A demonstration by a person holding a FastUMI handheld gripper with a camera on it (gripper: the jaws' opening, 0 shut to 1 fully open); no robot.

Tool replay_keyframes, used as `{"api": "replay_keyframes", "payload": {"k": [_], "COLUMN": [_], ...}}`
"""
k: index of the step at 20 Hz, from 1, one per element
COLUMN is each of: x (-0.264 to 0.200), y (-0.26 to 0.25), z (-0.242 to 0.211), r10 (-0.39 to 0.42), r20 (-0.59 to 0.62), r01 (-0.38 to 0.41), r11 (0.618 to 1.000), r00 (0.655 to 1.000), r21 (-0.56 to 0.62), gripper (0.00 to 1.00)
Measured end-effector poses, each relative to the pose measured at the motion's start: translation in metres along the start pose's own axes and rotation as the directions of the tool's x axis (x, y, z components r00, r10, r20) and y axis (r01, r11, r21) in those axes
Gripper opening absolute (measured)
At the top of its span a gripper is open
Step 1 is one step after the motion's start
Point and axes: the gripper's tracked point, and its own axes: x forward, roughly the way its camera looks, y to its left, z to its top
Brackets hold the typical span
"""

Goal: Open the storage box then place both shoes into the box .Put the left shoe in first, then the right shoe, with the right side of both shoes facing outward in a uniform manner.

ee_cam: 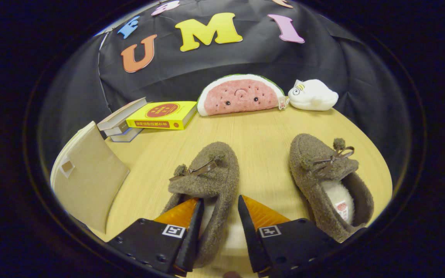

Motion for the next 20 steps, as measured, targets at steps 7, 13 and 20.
{"api": "replay_keyframes", "payload": {"k": [7, 13, 20], "x": [0.004, 0.002, -0.033], "y": [-0.004, 0.002, 0.022], "z": [0.003, -0.002, 0.009], "r10": [-0.041, 0.043, 0.104], "r20": [-0.004, -0.023, 0.007], "r01": [0.041, -0.038, -0.1], "r11": [0.999, 0.982, 0.929], "r00": [0.999, 0.999, 0.995], "r21": [0.014, 0.186, 0.355], "gripper": [0.1, 0.01, 0.01]}}
